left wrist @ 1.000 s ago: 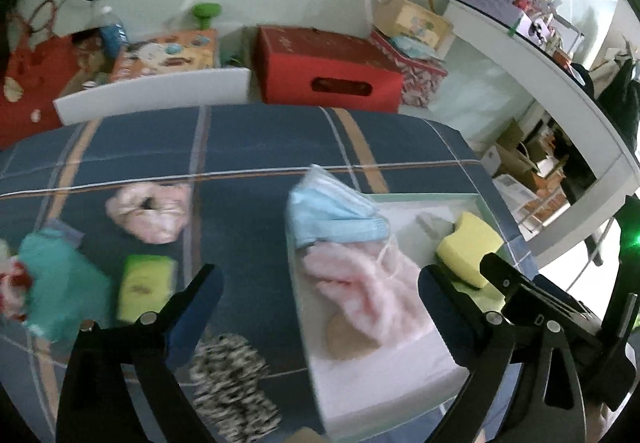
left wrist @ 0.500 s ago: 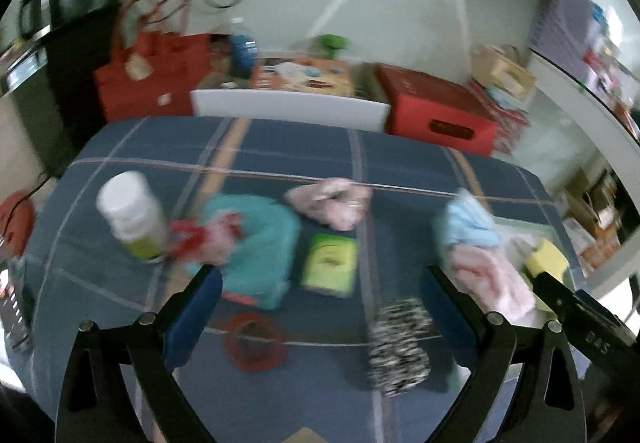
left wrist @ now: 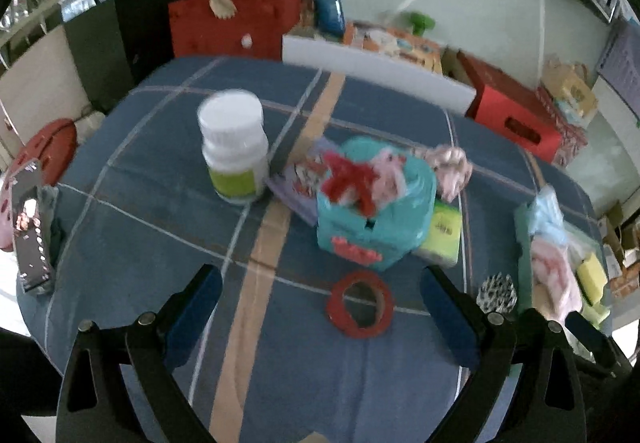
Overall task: Organize soft objects
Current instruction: 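Move the right tool to the leopard scrunchie while the left reaches the red tape roll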
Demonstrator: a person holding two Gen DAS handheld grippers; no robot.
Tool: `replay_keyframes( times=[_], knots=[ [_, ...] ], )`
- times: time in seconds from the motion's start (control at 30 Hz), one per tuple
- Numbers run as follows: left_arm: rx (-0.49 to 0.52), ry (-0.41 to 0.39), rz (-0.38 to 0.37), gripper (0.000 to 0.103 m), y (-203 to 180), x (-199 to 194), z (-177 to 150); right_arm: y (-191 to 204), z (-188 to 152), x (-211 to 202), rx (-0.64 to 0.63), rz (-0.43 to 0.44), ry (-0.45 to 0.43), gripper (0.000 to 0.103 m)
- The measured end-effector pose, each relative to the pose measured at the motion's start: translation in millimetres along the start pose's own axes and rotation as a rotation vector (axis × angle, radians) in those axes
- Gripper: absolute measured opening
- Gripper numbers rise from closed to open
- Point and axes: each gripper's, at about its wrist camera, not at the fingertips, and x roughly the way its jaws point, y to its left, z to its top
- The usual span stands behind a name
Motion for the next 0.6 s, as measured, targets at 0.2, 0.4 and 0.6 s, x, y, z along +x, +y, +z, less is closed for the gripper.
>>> replay_keyframes(
  times=[0.2, 0.4, 0.6],
  knots=[
    [0.029, 0.120, -0.002, 0.099, -6, 28, -10, 8, -7, 20, -0.033, 0.008, 0.070, 0.103],
    [0.042, 0.170, 0.017, 0.099, -9, 46, -13, 7, -11, 38, -0.037, 0.006, 0.123, 0.103],
    [0.045, 0.207, 0.011, 0.099, -10, 56, -15, 8, -15, 57, -0.042, 0.016, 0.187, 0.103]
  ],
)
